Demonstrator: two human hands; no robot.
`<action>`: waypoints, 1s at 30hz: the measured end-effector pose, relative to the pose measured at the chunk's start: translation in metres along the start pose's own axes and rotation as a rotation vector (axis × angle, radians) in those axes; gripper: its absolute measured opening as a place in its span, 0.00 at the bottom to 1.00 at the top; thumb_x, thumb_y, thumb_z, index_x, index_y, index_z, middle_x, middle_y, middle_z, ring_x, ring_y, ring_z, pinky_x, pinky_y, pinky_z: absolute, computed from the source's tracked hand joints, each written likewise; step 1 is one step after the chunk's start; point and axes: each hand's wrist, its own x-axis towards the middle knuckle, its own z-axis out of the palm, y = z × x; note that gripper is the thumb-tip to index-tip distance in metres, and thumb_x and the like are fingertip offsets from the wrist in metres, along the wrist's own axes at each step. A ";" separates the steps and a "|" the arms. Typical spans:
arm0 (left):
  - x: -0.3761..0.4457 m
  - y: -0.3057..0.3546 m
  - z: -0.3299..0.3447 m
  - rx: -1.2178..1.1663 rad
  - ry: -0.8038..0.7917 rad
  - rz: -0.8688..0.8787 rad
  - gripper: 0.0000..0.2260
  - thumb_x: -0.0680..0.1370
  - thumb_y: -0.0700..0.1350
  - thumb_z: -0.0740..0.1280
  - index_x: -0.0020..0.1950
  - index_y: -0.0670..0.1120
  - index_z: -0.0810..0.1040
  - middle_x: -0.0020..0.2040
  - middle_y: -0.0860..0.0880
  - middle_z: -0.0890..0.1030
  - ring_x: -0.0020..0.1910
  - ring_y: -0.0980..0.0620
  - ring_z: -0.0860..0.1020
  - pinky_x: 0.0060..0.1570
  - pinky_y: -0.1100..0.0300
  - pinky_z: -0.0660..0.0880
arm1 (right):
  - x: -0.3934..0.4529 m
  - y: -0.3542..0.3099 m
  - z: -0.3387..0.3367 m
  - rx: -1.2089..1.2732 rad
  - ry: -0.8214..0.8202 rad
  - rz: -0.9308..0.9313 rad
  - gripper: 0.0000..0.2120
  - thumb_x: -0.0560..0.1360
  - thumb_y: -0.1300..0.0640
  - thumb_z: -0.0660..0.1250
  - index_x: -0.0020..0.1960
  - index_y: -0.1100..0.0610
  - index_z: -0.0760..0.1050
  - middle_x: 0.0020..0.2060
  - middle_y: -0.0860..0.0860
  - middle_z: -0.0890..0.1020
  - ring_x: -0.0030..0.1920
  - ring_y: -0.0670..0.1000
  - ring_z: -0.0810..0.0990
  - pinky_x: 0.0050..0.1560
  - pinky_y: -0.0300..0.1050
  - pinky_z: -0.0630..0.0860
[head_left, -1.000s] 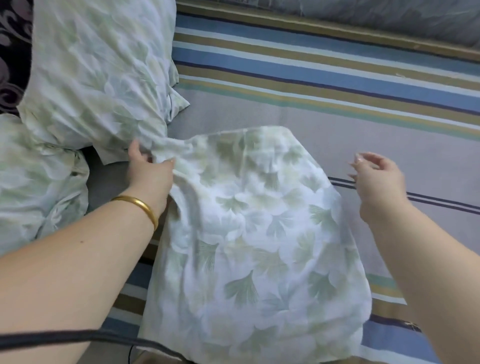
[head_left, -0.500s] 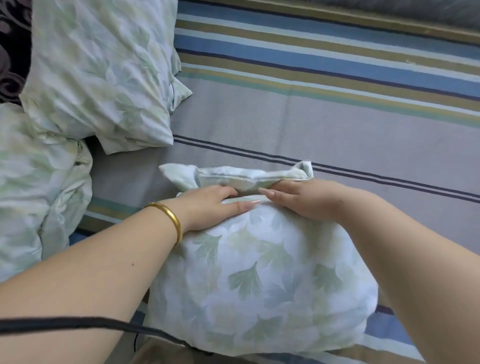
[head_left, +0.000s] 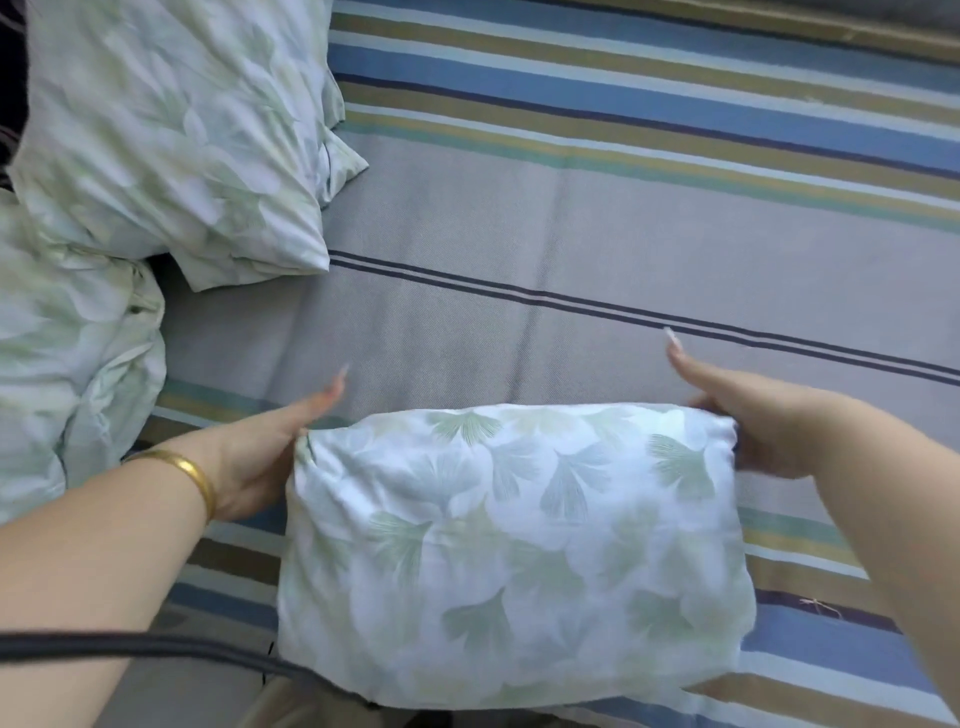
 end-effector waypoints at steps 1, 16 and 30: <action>-0.001 -0.012 -0.007 -0.074 -0.053 0.039 0.44 0.56 0.78 0.69 0.59 0.48 0.84 0.61 0.43 0.83 0.61 0.45 0.81 0.58 0.50 0.78 | -0.002 0.014 -0.002 0.172 -0.097 -0.013 0.55 0.55 0.17 0.63 0.61 0.62 0.81 0.62 0.62 0.79 0.60 0.69 0.77 0.70 0.61 0.69; 0.004 0.043 0.011 -0.097 0.765 0.343 0.31 0.66 0.69 0.73 0.55 0.46 0.83 0.45 0.46 0.87 0.42 0.45 0.85 0.38 0.57 0.81 | -0.003 -0.063 0.015 0.383 0.441 -0.462 0.26 0.60 0.30 0.75 0.45 0.51 0.86 0.48 0.53 0.87 0.44 0.53 0.86 0.40 0.46 0.81; 0.010 0.030 0.006 0.198 0.920 0.146 0.19 0.77 0.61 0.66 0.52 0.45 0.80 0.49 0.42 0.83 0.45 0.41 0.82 0.48 0.46 0.81 | -0.008 -0.036 0.032 0.706 0.690 -0.345 0.28 0.71 0.33 0.69 0.54 0.57 0.77 0.46 0.56 0.84 0.38 0.52 0.81 0.42 0.49 0.80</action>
